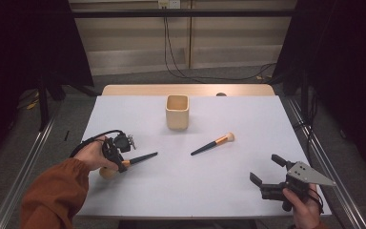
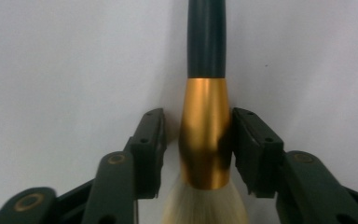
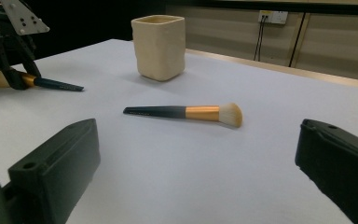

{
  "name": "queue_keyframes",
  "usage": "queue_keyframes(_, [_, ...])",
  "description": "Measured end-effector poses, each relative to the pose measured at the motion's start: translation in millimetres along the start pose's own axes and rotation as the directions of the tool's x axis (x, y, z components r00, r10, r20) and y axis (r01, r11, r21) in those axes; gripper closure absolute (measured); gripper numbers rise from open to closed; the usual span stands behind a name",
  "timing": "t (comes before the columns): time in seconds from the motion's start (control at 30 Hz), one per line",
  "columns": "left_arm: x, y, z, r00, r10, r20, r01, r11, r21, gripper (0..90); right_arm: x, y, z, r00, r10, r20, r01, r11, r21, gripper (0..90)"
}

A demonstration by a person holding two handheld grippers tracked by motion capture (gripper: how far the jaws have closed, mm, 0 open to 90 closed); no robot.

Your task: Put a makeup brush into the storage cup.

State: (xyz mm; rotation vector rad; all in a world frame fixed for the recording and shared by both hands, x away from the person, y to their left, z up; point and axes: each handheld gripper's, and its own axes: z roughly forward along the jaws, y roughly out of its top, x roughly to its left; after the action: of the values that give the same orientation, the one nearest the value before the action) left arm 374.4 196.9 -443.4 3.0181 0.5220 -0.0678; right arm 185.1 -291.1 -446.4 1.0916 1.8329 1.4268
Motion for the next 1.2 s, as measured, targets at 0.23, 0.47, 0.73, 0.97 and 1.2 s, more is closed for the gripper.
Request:
queue_keyframes(0.23, [3.4,-2.6,-0.7,0.9997,-0.017,0.018,0.017,0.9998,-0.006,60.1,-0.3,-0.5,-0.7,1.0,0.002,-0.001,-0.002,1.0,0.002,0.0])
queue_keyframes(0.47, [4.4,-1.5,-0.6,0.9998,-0.014,0.015,0.014,0.9999,0.006,66.1,0.3,-0.4,-0.8,1.0,0.0,-0.004,0.0,1.0,0.002,0.0])
queue_keyframes(0.73, [4.3,-0.2,-1.6,0.9992,-0.036,0.014,0.036,0.9993,0.013,66.5,0.2,-0.5,-0.7,1.0,-0.001,-0.003,0.001,1.0,0.004,0.0])
queue_keyframes(0.97, [5.9,-5.7,-2.9,0.9973,-0.068,0.027,0.069,0.9973,-0.025,66.5,0.1,-0.5,-0.7,1.0,0.001,-0.001,-0.001,1.0,0.004,0.0])
queue_keyframes(1.2, [7.9,-11.3,-3.9,0.9925,-0.11,0.052,0.114,0.9908,-0.073,66.6,0.1,-0.6,-0.7,1.0,0.001,0.0,-0.001,1.0,0.004,0.0])
